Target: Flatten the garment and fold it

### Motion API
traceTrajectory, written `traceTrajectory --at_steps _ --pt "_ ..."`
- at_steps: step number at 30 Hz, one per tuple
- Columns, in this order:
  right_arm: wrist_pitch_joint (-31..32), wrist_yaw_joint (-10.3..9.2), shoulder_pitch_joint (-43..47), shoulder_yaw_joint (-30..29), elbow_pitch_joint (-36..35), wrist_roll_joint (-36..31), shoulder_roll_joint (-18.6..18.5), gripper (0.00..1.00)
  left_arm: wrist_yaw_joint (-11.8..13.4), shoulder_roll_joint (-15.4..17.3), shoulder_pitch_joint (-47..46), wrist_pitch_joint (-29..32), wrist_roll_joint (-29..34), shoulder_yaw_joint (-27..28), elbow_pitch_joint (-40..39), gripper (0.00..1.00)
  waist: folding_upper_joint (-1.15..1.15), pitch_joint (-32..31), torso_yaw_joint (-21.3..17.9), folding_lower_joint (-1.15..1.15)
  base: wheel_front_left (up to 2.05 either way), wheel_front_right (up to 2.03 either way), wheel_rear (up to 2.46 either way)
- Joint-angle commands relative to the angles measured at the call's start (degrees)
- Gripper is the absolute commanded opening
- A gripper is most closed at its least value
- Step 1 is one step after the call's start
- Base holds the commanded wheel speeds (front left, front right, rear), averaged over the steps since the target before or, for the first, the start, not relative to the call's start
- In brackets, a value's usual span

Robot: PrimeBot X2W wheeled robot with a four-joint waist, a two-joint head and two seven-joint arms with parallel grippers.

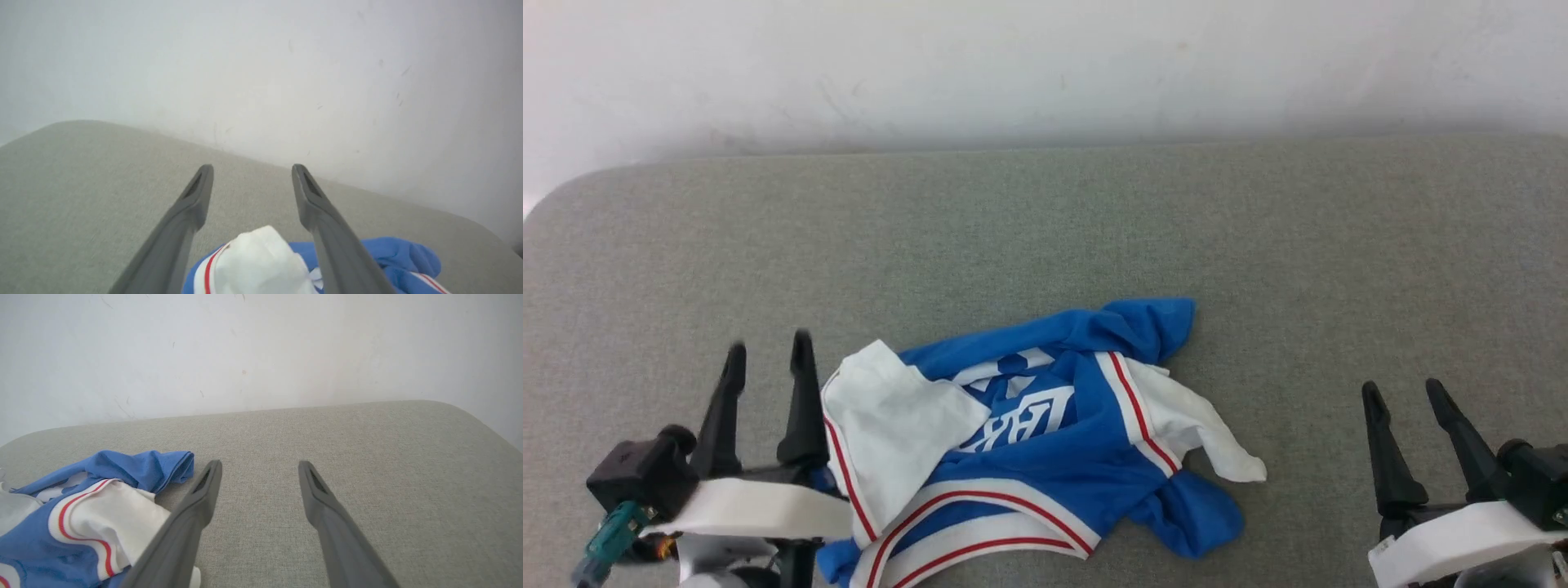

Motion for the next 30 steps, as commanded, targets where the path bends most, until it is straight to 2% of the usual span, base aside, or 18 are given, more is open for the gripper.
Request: traceTrajectory --at_steps 1,4,6,12,18,24,27,30 --pt "0.2 -0.04 -0.32 0.27 -0.05 -0.39 0.15 1.0 0.1 0.64 -0.82 -1.2 2.0 -0.66 -2.32 1.0 0.0 -0.56 0.19 0.0 0.0 0.0 0.0" --pt "0.04 -0.04 -0.3 0.78 -0.09 -0.29 0.15 1.0 0.63 2.06 -1.87 -5.78 8.11 -1.71 -8.68 1.0 0.0 -1.22 -0.25 0.0 0.0 0.0 0.0" --pt "-0.12 -0.04 -0.12 0.97 -0.18 -0.19 0.15 1.0 1.21 1.89 -1.36 -7.42 11.2 -2.17 -10.97 1.0 0.0 -1.61 -0.65 0.0 0.0 0.0 0.0" --pt "-0.09 -0.04 0.95 1.32 -0.9 -0.84 0.15 1.0 3.09 3.38 4.92 -8.38 21.86 -4.96 -10.98 1.0 0.0 -2.28 -1.75 0.0 0.0 0.0 0.0" --pt "1.12 -0.04 1.27 1.72 -1.88 -2.83 0.15 1.0 4.04 1.78 9.57 -8.42 22.65 -5.99 -11.1 1.0 0.0 -2.41 -0.46 0.0 0.0 0.0 0.0" --pt "7.33 -0.04 -3.6 7.17 -1.72 -4.81 -0.98 1.0 3.3 0.68 9.13 -8.42 21.98 -5.74 -11.84 1.0 0.0 -1.15 1.72 0.0 0.0 0.0 0.0" --pt "14.11 -0.04 -7.2 11.14 1.95 -3.05 -4.35 1.0 2.55 0.05 7.97 -8.43 21.76 -5.96 -11.62 1.0 0.0 0.01 2.73 0.0 0.0 0.0 0.0" --pt "21.25 -0.04 -10.33 16.34 6.58 -2.73 -9.8 1.0 1.65 -0.85 6.76 -8.43 21.58 -6.57 -11.19 1.0 0.0 1.19 4.13 0.0 0.0 0.0 0.0"
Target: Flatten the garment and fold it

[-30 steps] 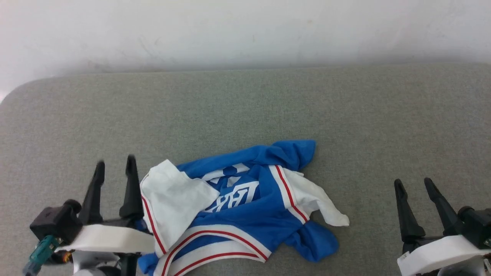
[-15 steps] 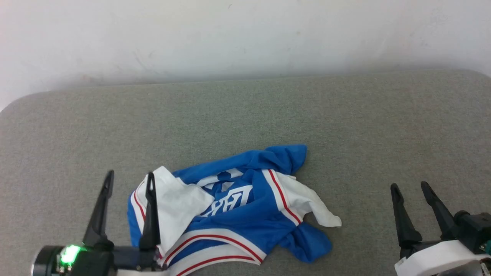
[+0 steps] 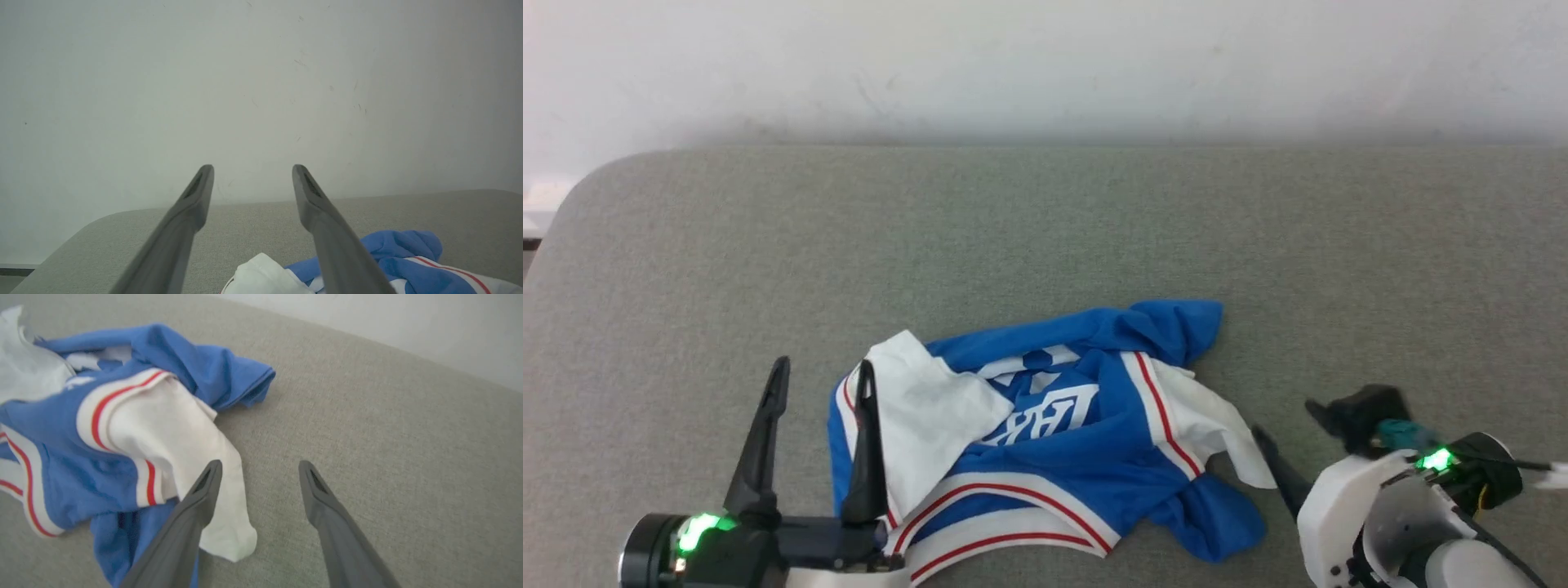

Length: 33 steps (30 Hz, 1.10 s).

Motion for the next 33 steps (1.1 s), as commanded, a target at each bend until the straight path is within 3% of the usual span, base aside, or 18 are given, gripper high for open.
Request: traceTrajectory --at_steps 1,7,8,9,10,17,22,28,33 --pt "1.53 -0.05 -1.8 2.5 1.5 0.29 -2.46 1.0 -0.62 -0.41 -1.19 -0.28 -0.2 -0.28 0.29 1.0 0.0 1.65 1.93 0.0 0.0 0.0 0.0" --pt "7.61 -0.05 -4.1 11.65 7.67 5.57 -7.06 0.97 -1.56 -1.43 -2.42 -0.28 0.04 -0.13 0.96 1.0 0.0 2.8 3.88 0.0 0.0 0.0 0.0" --pt "8.01 -0.05 -4.26 11.8 8.23 6.28 -7.16 0.39 -1.66 -1.53 -2.45 -0.28 0.1 -0.02 0.99 1.0 0.0 2.83 3.94 0.0 0.0 0.0 0.0" --pt "8.01 -0.05 -4.26 11.8 8.23 6.28 -7.16 0.39 -1.66 -1.53 -2.45 -0.28 0.1 -0.02 0.99 1.0 0.0 2.83 3.94 0.0 0.0 0.0 0.0" --pt "8.18 -0.05 -4.33 11.45 8.75 6.49 -7.01 0.0 -1.72 -1.66 -2.48 -0.28 0.15 0.11 0.97 1.0 0.0 2.81 3.98 0.0 0.0 0.0 0.0" --pt "1.9 -0.05 -6.23 4.0 8.89 3.29 -4.76 0.0 -2.18 -2.18 -2.1 -0.28 0.33 1.25 1.16 1.0 0.0 1.81 0.91 0.0 0.0 0.0 0.0" --pt "-2.1 -0.05 -8.55 -10.43 7.1 -0.4 -6.49 0.0 -3.17 -1.99 -1.99 -0.28 0.32 1.68 1.61 1.0 0.0 0.81 -3.03 0.0 0.0 0.0 0.0" --pt "-0.71 -0.05 -1.82 -29.39 5.57 -4.82 -8.66 0.0 -4.2 -2.2 -2.3 -0.28 0.18 1.6 2.21 1.0 0.0 0.89 -5.51 0.0 0.0 0.0 0.0" --pt "-0.57 -0.05 3.75 -38.08 6.27 -8.97 -6.23 0.0 -4.88 -2.22 -2.54 -0.28 0.07 1.74 2.97 1.0 0.0 1.76 -6.13 0.0 0.0 0.0 0.0"
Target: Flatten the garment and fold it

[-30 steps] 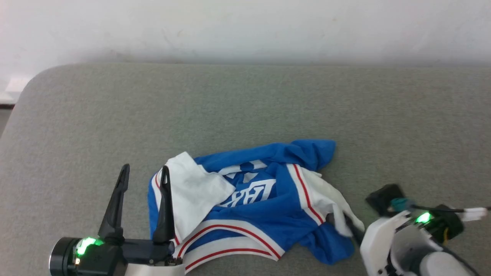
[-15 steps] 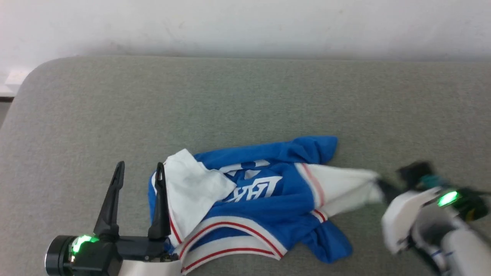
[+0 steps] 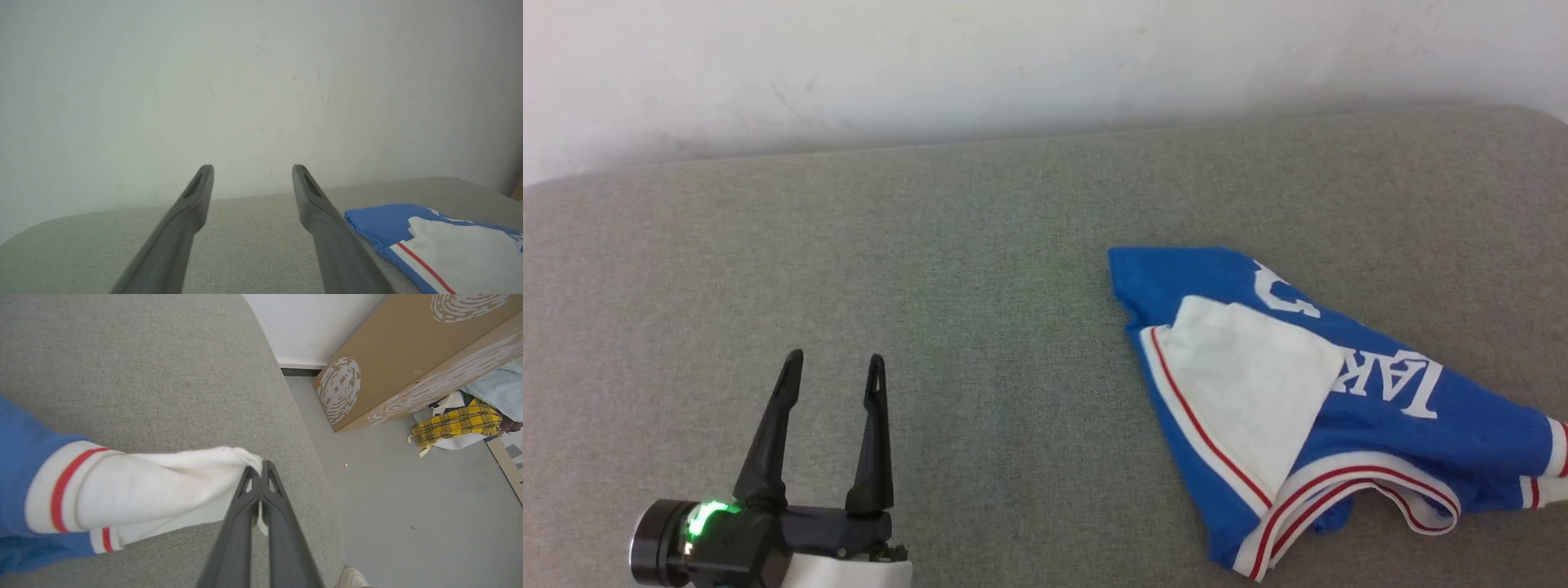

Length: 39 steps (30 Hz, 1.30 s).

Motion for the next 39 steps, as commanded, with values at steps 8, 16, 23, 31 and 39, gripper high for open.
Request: traceTrajectory --at_steps 8,16,23,31,39 --pt "-13.12 -0.1 -5.98 2.68 -9.47 -0.15 9.46 1.0 -1.05 0.18 -1.33 -0.27 0.38 0.19 1.66 1.0 0.0 0.07 -0.66 0.0 0.0 0.0 0.0" --pt "-24.69 -0.1 0.87 8.69 -21.22 6.59 15.55 1.0 -0.57 -0.44 0.84 -0.27 1.88 -1.17 1.34 1.0 0.0 -0.16 0.66 0.0 0.0 0.0 0.0" --pt "-30.86 -0.1 5.19 10.81 -18.61 12.61 15.59 1.0 -2.69 -0.26 -1.12 0.14 5.41 -6.96 0.54 1.0 0.0 0.18 0.7 0.0 0.0 0.0 0.0" --pt "-30.7 -0.1 1.47 6.44 -20.1 9.79 15.6 1.0 -11.5 -1.04 -17.24 14.87 8.0 -24.79 6.41 1.0 0.0 1.71 1.45 0.0 0.0 0.0 0.0" --pt "-29.17 -0.1 -0.55 4.49 -20.13 10.38 15.6 1.0 -11.99 -1.66 -29.65 25.2 1.9 -45.2 18.6 1.0 0.0 5.86 0.83 0.0 0.0 0.0 0.0"
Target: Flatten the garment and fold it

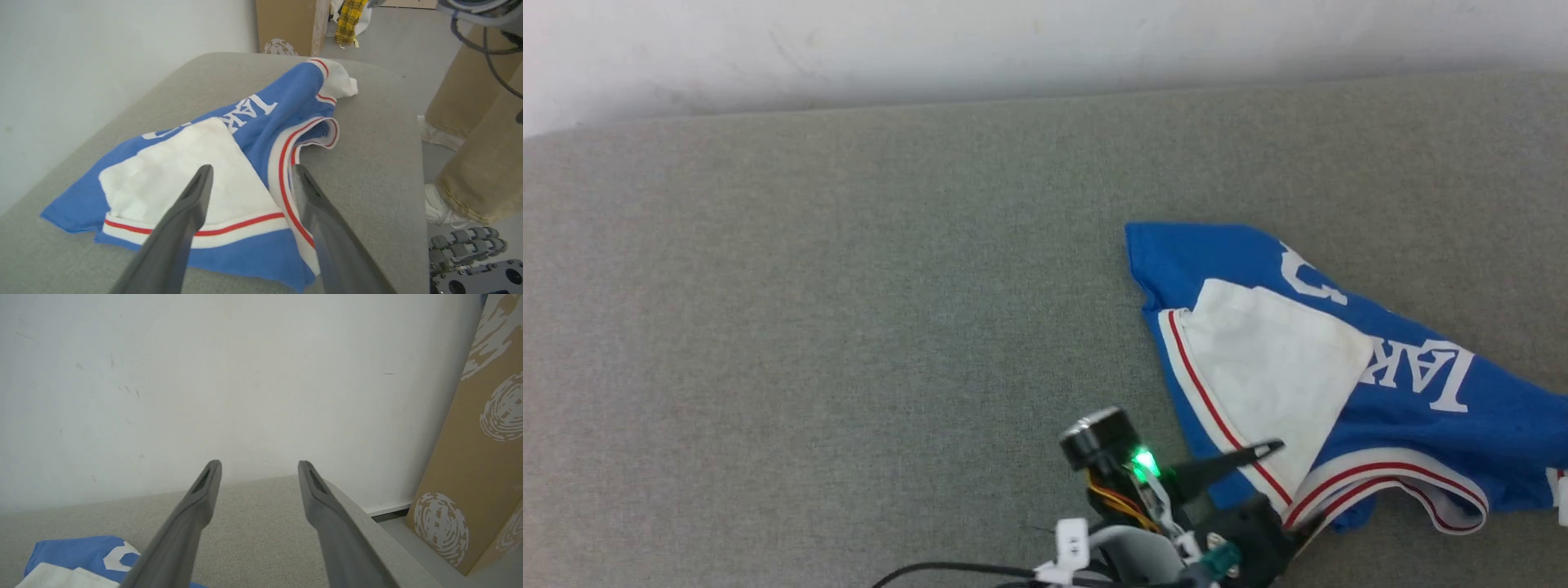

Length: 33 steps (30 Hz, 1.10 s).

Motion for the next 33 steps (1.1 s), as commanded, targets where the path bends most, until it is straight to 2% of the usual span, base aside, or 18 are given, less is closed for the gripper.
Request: traceTrajectory --at_steps 1,4,10,19,20,21,28,33 --pt "-0.03 -0.05 -1.14 -0.16 -0.19 0.22 0.15 1.0 -0.35 0.04 -1.87 0.55 -1.16 -1.67 1.47 1.0 0.0 2.16 -0.56 0.0 0.0 0.0 0.0" --pt "-0.01 -0.05 -1.94 -0.11 -0.43 0.41 0.16 1.0 -0.36 -0.19 -4.59 0.96 -2.26 -4.64 4.77 1.0 0.0 4.37 -1.19 0.0 0.0 0.0 0.0" --pt "-0.14 -0.05 -3.76 -0.19 -0.7 0.61 0.16 1.0 -0.34 -1.26 -8.34 0.29 -1.8 -6.22 10.94 1.0 0.0 7.98 -1.8 0.0 0.0 0.0 0.0" --pt "-0.25 -0.05 -5.27 -0.14 -0.05 0.39 0.16 1.0 -0.36 -2.24 -10.16 1.16 -4.01 -11.08 17.63 1.0 0.0 9.02 -1.93 0.0 0.0 0.0 0.0" --pt "-0.26 -0.05 -5.38 -0.1 0.04 0.39 0.16 1.0 -0.26 -2.31 -10.36 0.73 -4.15 -11.14 18.12 0.33 0.0 8.96 -1.88 0.0 0.0 0.0 0.0" --pt "-0.29 -0.05 -5.45 -0.06 0.11 0.41 0.16 1.0 -0.03 -2.38 -10.46 0.24 -4.38 -11.06 18.49 0.0 0.0 8.92 -1.8 0.0 0.0 0.0 0.0" --pt "-0.44 -0.05 -5.18 -0.11 0.55 0.51 0.16 1.0 3.52 -2.66 -10.66 -4.3 -7.42 -7.88 17.57 0.0 0.0 7.23 -0.71 0.0 0.0 0.0 0.0" --pt "-0.15 -0.05 -4.31 0.01 0.73 0.67 0.16 1.0 7.82 -2.67 -6.22 -11.3 -16.48 1.17 8.84 0.0 0.0 4.85 0.13 0.0 0.0 0.0 0.0"
